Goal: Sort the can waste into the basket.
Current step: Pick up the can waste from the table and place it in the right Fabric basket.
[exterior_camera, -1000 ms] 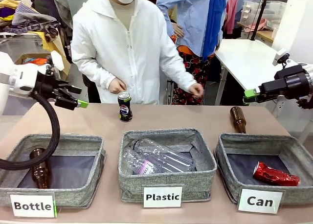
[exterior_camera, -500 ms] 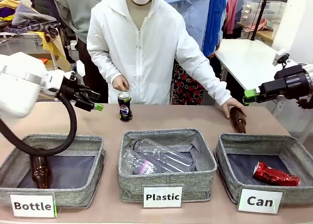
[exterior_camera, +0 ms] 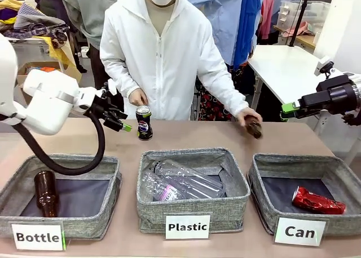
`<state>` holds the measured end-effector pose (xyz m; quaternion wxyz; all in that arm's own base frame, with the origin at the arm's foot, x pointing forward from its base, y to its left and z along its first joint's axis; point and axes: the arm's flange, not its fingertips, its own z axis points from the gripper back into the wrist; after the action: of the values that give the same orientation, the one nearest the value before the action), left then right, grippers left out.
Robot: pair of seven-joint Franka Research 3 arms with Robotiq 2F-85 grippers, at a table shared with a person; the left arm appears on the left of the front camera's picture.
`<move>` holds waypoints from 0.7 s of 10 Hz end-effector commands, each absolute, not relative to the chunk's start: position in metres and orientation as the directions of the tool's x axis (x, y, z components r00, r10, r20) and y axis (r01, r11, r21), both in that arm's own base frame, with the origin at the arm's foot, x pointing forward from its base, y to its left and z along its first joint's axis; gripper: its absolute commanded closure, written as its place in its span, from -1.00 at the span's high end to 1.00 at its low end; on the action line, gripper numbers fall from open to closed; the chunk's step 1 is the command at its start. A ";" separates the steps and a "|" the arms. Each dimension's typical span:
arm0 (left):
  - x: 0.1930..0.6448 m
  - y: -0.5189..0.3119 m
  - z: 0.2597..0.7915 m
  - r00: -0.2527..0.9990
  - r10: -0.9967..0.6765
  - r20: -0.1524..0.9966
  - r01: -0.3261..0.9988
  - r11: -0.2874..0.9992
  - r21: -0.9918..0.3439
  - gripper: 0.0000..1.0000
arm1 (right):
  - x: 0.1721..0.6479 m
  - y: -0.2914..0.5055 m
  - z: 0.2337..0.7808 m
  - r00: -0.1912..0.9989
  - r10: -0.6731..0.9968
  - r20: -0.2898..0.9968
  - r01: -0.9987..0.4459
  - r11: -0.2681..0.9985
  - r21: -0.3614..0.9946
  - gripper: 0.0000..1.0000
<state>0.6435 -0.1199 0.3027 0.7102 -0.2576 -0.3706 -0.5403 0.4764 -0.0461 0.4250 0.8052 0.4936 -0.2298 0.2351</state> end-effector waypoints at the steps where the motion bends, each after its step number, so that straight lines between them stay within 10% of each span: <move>1: 0.666 -0.129 0.298 0.149 -0.586 0.796 0.959 0.281 0.026 1.00 | 0.476 -0.046 0.429 0.781 0.157 0.605 -0.610 0.404 0.682 1.00; 7: 0.666 -0.127 0.292 0.136 -0.596 0.791 0.970 0.241 0.015 1.00 | 0.476 -0.046 0.429 0.781 0.157 0.605 -0.610 0.404 0.682 1.00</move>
<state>0.6696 -0.1466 0.2844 0.6972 -0.2690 -0.3692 -0.5524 0.4764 -0.0461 0.4250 0.8052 0.4936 -0.2297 0.2350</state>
